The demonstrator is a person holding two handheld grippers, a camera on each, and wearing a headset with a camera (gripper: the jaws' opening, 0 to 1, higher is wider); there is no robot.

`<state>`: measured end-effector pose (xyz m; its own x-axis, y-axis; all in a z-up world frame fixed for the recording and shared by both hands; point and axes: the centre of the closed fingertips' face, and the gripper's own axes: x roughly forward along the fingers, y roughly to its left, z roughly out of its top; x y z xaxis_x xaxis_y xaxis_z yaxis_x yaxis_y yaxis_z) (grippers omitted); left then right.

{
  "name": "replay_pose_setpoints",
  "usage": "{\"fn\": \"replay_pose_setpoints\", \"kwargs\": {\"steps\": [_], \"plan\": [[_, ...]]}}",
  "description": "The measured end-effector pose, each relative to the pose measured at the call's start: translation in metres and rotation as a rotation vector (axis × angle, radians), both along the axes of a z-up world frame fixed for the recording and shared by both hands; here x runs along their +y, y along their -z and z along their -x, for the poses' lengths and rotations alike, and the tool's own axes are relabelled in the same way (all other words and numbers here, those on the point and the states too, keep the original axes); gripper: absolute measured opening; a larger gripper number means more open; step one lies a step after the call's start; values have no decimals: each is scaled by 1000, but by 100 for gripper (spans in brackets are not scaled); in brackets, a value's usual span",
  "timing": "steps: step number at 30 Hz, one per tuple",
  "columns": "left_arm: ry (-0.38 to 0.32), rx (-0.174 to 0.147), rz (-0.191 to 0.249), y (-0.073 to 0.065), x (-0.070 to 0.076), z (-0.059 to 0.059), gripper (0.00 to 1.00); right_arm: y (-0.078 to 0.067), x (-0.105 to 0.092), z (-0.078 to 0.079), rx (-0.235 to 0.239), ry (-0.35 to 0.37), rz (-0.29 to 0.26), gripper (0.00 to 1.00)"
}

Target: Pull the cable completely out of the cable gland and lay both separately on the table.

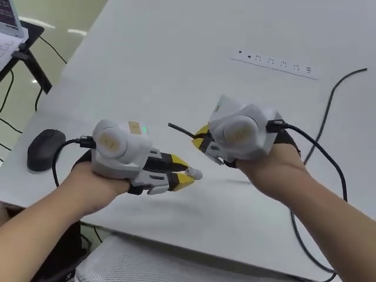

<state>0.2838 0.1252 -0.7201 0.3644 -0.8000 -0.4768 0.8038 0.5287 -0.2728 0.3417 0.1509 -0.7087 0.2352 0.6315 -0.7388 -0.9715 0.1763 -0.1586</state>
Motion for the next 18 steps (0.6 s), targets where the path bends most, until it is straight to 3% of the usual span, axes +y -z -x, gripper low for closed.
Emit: {"fn": "replay_pose_setpoints", "kwargs": {"steps": [10, 18], "plan": [[17, -9, -9, 20, 23, 1, 15, 48, 12, -2, 29, -27, 45, 0], [17, 15, -26, 52, 38, 0, 15, 84, 20, 1, 56, -42, 103, 0]]}}
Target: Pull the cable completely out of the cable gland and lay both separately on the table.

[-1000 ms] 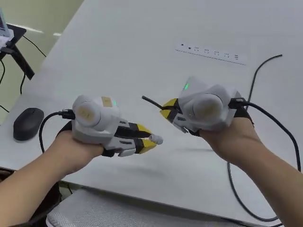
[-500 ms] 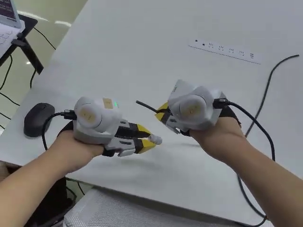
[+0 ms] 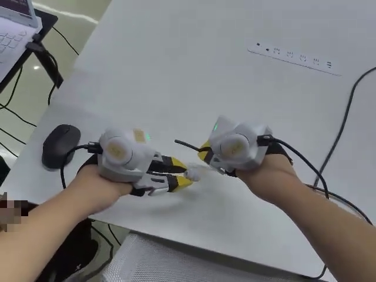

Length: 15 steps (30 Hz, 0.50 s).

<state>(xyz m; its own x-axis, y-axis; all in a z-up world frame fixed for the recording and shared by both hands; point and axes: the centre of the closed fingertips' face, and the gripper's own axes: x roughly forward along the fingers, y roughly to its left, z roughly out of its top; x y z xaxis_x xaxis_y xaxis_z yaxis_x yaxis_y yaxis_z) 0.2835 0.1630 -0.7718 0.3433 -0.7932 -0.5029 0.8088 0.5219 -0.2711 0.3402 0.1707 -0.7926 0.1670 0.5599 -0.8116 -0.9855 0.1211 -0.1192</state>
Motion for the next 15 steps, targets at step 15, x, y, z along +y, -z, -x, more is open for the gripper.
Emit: {"fn": "replay_pose_setpoints", "kwargs": {"steps": [15], "plan": [[-25, 70, -4, 35, 19, 2, 15, 29, 4, 2, 40, -2, 65, 0]]}}
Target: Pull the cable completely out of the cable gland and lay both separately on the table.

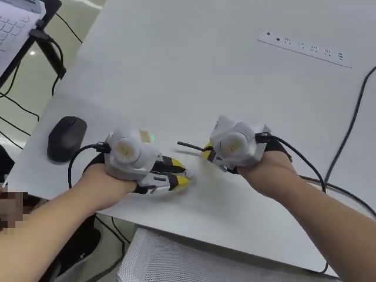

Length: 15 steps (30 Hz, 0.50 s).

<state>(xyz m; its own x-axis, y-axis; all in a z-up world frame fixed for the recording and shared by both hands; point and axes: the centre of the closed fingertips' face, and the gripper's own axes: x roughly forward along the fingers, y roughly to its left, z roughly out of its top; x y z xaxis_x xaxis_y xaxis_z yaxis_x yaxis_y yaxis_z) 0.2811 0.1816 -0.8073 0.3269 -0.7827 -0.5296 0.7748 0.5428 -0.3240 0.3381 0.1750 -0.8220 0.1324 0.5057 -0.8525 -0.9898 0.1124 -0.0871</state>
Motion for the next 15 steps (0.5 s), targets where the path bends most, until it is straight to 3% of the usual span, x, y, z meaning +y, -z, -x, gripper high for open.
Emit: {"fn": "replay_pose_setpoints", "kwargs": {"steps": [12, 15], "plan": [[-7, 16, 17, 6, 0, 1, 15, 3, -1, 1, 17, 18, -2, 0], [0, 6, 12, 7, 0, 1, 15, 3, -1, 2, 18, 18, -5, 0]]}}
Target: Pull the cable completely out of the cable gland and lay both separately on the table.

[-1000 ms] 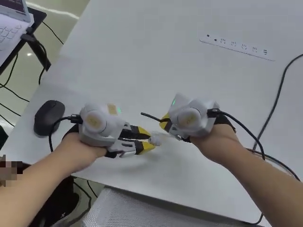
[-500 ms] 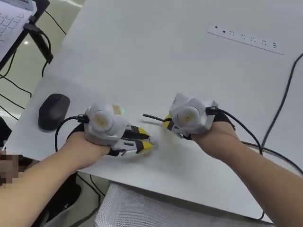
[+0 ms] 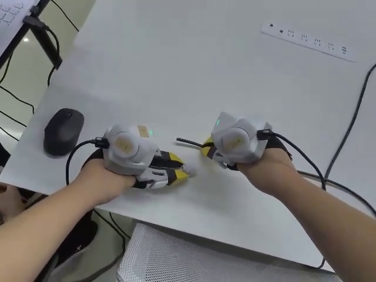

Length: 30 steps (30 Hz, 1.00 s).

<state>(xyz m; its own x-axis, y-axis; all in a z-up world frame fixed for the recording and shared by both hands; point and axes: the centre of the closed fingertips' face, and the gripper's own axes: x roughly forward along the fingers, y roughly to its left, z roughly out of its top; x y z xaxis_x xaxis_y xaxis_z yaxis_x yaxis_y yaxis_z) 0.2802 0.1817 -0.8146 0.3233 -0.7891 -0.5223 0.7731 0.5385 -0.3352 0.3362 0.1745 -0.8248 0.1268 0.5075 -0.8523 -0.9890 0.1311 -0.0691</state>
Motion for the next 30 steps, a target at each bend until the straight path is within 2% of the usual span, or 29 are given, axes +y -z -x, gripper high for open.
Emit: {"fn": "replay_pose_setpoints", "kwargs": {"steps": [1, 14, 26, 30], "plan": [[-6, 12, 1, 0, 0, 0, 15, 0, 0, 0, -2, -3, 1, 0], [13, -12, -29, 1, 0, 3, 15, 1, 0, -1, -13, -5, 14, 1], [-7, -5, -32, 1, 3, 2, 16, 0, 0, -2, -37, -20, 44, 3], [-6, -2, -36, 0, 2, 2, 16, -1, -3, -4, -50, -18, 53, 8]]}}
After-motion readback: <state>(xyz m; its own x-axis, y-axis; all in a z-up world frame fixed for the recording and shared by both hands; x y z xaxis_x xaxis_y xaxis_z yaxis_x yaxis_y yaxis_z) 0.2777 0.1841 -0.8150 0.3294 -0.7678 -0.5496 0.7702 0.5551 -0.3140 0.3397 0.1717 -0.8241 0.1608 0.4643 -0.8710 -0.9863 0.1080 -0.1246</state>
